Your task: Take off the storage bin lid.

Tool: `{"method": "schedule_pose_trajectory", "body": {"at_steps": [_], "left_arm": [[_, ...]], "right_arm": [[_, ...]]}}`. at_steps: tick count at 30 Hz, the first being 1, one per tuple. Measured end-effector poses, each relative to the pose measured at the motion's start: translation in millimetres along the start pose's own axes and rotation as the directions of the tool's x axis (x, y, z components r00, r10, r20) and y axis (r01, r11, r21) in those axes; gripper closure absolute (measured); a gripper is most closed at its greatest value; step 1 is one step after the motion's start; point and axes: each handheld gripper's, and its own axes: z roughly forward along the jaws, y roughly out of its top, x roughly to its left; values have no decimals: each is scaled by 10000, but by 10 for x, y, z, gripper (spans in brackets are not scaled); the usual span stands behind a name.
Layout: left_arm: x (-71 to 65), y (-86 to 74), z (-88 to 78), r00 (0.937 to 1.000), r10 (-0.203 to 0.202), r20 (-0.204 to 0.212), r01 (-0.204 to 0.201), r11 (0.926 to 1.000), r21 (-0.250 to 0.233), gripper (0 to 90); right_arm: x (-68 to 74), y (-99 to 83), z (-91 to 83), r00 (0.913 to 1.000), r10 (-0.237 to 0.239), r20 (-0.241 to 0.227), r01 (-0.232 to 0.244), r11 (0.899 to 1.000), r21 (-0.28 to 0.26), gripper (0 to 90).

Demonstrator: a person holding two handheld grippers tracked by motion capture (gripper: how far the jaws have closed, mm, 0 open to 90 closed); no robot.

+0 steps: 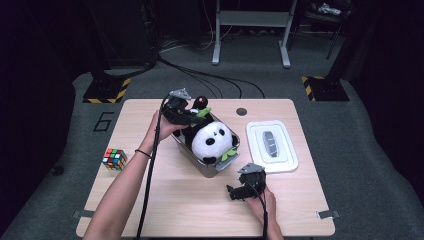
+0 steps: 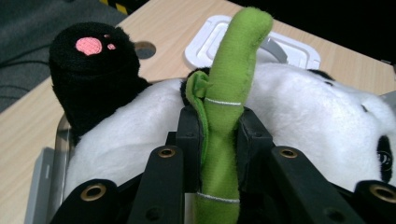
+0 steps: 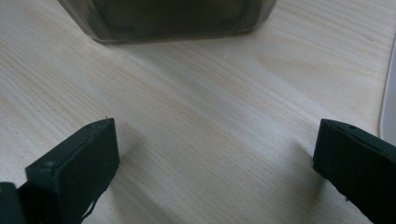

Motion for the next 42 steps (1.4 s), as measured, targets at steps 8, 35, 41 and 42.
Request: {"method": "schedule_pose_trajectory", "body": {"at_steps": [8,35,41,42], "left_arm": [[11,-27,35,9994,-334,87,333,9994,70,612],[-80,-109,398,9866,-857,-1387,1051,9846,1393,421],[-72,-136,464,9846,-833,-1535,1111,9768,1829,447],[-74,-138,476,9845,-837,-1538,1118,9765,1840,450]], "right_arm": [[0,-1,0,10000,-3,-5,3,10000,-12,0],[-1,-1,-1,10000,-17,-16,17,10000,-6,0],[2,-1,-3,10000,25,-31,-25,10000,20,0],[2,-1,-3,10000,28,-31,-28,10000,18,0]]}}
